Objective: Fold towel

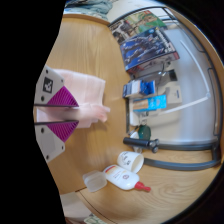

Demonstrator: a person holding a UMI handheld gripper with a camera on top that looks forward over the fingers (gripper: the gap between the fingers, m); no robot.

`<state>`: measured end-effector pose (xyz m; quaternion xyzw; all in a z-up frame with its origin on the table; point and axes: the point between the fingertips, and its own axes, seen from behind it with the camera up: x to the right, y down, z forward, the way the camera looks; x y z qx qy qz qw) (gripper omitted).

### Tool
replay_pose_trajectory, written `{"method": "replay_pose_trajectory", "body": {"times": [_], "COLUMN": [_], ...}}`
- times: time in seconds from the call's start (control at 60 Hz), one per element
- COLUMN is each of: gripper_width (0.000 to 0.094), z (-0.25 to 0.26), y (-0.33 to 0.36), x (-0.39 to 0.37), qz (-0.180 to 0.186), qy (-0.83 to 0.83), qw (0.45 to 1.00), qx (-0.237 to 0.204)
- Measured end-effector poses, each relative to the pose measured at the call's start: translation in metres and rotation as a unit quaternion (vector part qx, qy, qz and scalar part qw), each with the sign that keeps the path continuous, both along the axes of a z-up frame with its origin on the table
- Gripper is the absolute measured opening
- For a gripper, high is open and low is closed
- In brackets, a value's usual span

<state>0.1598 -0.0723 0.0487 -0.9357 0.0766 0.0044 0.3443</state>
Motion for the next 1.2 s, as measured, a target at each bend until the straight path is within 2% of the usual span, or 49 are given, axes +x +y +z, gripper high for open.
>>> {"method": "replay_pose_trajectory", "body": {"times": [0.017,0.033,0.083,0.1,0.117,0.133,0.15,0.167,0.2,0.25,0.3,0.35,0.383,0.433,0.483,0.633,0.8,0.983,1.2], "gripper_width": [0.0318,0.0276,0.0301,0.0332,0.0410,0.0423,0.0502,0.0475,0.0493,0.0523,0.0594,0.0691,0.0805,0.0882,0.0855,0.0854,0.0858,0.0856,0.0853], "z": [-0.006,-0.011,-0.022,-0.025,-0.025,-0.026,-0.025,-0.024,-0.019,-0.008,0.010,0.032,0.049,0.075,0.100,0.166,0.203,0.213,0.191], "y": [-0.002,-0.004,-0.010,-0.011,-0.012,-0.013,-0.014,-0.015,-0.016,-0.017,-0.016,-0.017,-0.017,-0.019,-0.024,-0.056,-0.114,-0.179,-0.230], "x": [0.006,0.012,0.024,0.027,0.030,0.033,0.035,0.037,0.037,0.033,0.026,0.017,0.008,-0.008,-0.025,-0.079,-0.126,-0.157,-0.173], "qz": [-0.001,-0.002,-0.001,0.000,0.001,0.001,0.003,0.003,0.007,0.016,0.024,0.032,0.036,0.046,0.054,0.083,0.087,0.083,0.085], "qy": [-0.003,-0.006,-0.011,-0.011,-0.011,-0.012,-0.012,-0.012,-0.012,-0.006,-0.002,0.001,0.004,0.009,0.011,0.013,0.012,0.009,-0.004], "qw": [1.000,1.000,1.000,1.000,1.000,1.000,1.000,1.000,1.000,1.000,1.000,0.999,0.999,0.997,0.995,0.988,0.983,0.981,0.983], "qx": [-0.005,-0.012,-0.024,-0.026,-0.028,-0.027,-0.025,-0.023,-0.019,-0.009,0.007,0.024,0.038,0.060,0.081,0.130,0.159,0.174,0.164]}}
